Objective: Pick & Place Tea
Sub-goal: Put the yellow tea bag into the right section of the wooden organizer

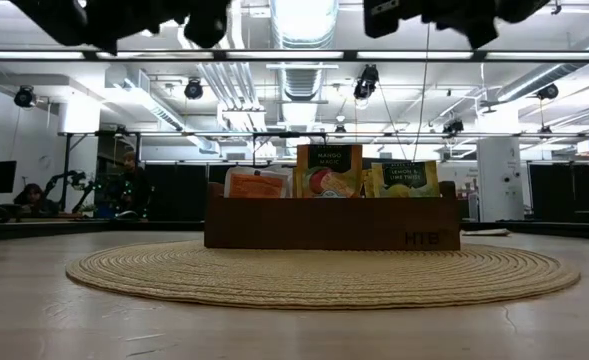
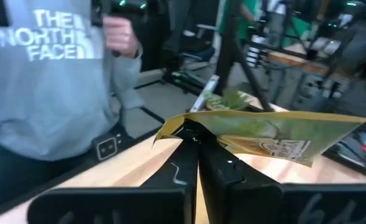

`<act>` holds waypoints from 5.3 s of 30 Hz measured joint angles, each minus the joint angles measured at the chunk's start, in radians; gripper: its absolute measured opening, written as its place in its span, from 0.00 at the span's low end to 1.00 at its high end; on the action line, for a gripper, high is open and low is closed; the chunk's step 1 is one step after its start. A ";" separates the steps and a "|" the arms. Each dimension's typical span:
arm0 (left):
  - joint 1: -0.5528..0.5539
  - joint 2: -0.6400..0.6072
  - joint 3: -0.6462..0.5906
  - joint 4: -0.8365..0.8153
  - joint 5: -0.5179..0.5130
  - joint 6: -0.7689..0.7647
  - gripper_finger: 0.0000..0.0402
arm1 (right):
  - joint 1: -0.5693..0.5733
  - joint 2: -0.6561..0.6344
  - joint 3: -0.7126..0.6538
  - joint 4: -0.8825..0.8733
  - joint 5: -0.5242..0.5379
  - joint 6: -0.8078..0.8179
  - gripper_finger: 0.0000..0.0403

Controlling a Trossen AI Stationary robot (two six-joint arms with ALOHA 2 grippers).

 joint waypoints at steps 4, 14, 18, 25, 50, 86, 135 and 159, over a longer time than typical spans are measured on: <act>0.000 0.036 0.049 0.031 0.108 -0.092 0.37 | 0.000 0.102 0.019 0.073 -0.102 -0.046 0.02; 0.000 0.215 0.159 0.035 0.144 -0.212 0.37 | 0.015 0.258 0.163 0.073 -0.195 -0.242 0.02; 0.000 0.281 0.222 0.045 0.210 -0.255 0.37 | 0.015 0.276 0.211 0.006 -0.194 -0.329 0.02; 0.000 0.377 0.328 0.045 0.285 -0.307 0.37 | 0.019 0.276 0.257 -0.056 -0.182 -0.416 0.02; -0.001 0.498 0.439 0.042 0.359 -0.373 0.06 | 0.022 0.276 0.249 -0.074 -0.130 -0.425 0.02; 0.060 0.400 0.368 0.077 0.039 -0.615 0.02 | 0.346 0.041 0.198 -0.448 1.613 -0.763 0.72; 0.207 0.413 0.325 0.260 0.089 -0.796 0.02 | 0.452 0.127 0.197 0.014 1.927 -1.176 0.56; 0.173 0.413 0.315 0.241 0.103 -0.712 0.10 | 0.451 0.127 0.206 0.028 1.859 -1.111 0.02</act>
